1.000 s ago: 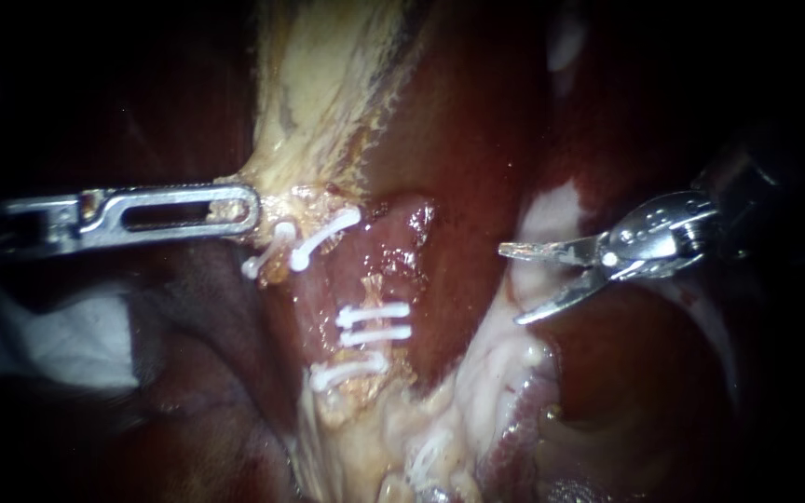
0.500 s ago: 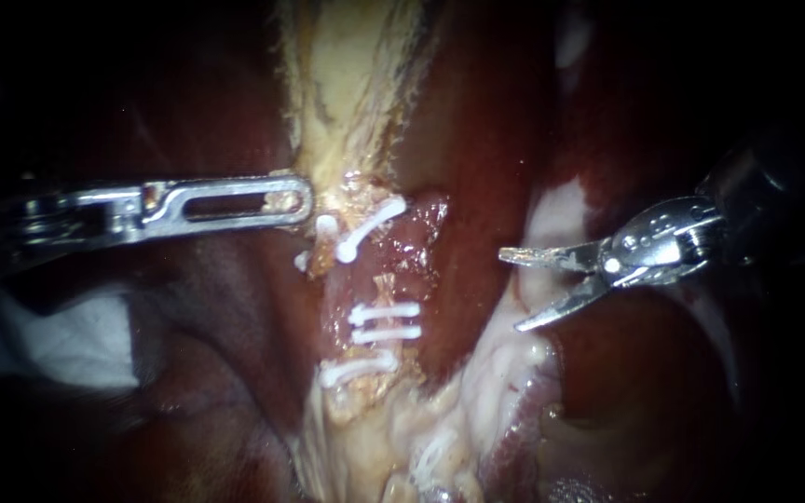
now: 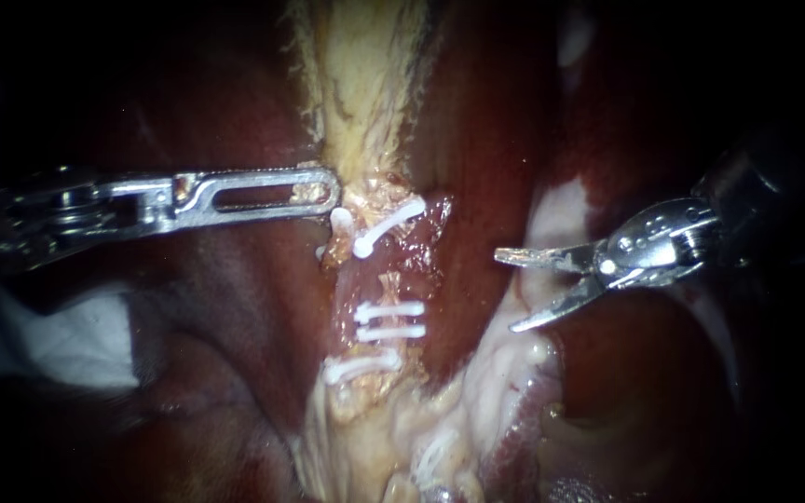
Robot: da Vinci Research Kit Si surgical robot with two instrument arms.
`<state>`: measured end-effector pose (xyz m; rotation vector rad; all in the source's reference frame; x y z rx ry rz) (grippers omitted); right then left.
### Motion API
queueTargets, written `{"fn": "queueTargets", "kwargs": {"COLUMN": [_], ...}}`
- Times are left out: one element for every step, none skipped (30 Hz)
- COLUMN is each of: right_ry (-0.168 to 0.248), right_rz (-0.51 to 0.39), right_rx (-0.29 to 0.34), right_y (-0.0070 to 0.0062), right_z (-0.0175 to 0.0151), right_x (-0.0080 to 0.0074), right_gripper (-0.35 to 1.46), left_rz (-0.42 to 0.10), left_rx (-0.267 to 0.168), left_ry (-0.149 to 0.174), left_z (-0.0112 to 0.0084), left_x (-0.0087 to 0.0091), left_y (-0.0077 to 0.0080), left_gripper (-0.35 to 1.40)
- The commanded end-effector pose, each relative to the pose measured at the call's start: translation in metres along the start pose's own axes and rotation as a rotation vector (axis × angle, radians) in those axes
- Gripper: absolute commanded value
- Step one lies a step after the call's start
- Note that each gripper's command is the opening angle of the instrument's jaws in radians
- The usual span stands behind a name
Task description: Go back from the cut right tube
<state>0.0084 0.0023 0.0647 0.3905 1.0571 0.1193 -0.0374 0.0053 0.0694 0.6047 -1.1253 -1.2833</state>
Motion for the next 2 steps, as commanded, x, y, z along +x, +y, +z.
{"fn": "queueTargets", "kwargs": {"right_ry": [0.001, 0.001], "right_rz": [0.0, 0.0], "right_rx": [0.0, 0.0], "right_y": [0.0, 0.0], "right_z": [0.0, -0.0001], "right_x": [0.0, 0.0], "right_gripper": [1.43, 1.43], "left_rz": [0.0, 0.0], "left_rx": [0.001, 0.001], "left_ry": [0.0, 0.0], "left_z": [0.0, 0.0], "left_x": [0.0, 0.0], "left_y": [0.0, 0.0], "left_gripper": [-0.35, -0.35]}}
